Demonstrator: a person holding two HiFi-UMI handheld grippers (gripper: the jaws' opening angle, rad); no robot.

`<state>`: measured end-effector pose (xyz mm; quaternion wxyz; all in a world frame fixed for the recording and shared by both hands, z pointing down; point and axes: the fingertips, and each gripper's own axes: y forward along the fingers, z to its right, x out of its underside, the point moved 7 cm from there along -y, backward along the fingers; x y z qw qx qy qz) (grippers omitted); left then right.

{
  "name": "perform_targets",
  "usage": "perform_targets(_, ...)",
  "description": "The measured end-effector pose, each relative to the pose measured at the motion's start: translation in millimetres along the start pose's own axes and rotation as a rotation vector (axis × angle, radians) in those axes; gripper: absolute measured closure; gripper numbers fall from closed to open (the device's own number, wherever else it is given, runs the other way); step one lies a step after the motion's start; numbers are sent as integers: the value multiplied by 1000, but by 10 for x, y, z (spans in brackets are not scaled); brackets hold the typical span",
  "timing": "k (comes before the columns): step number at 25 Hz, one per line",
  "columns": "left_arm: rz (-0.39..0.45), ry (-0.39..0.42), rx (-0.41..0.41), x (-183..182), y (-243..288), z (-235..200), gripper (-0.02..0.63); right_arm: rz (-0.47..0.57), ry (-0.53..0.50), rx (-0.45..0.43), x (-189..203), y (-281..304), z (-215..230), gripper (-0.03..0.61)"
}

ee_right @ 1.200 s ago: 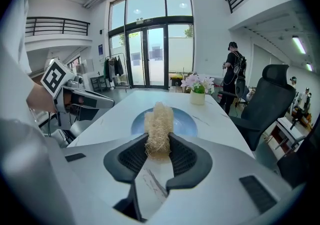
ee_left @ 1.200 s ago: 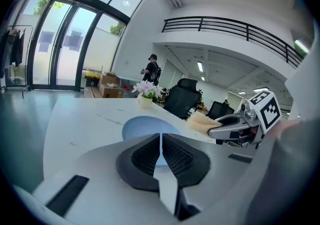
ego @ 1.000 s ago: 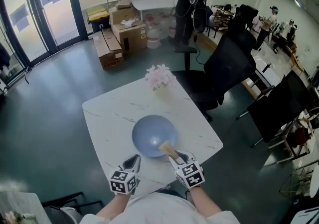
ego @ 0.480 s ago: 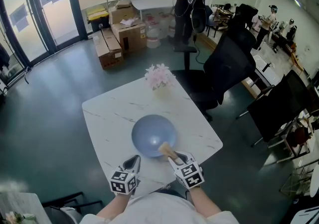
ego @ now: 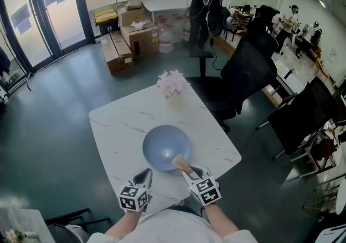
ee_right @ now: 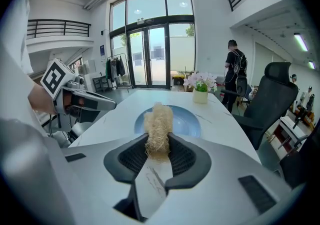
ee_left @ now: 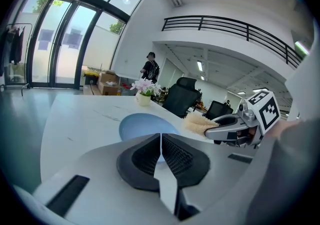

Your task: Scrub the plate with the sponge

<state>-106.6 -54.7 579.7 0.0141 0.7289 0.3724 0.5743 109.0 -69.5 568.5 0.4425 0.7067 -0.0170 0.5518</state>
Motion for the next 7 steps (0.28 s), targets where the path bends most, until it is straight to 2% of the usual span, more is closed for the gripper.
perform_targets(7, -2, -8, -2, 18, -5, -14, 574, 6, 3, 2, 3, 10, -6, 454)
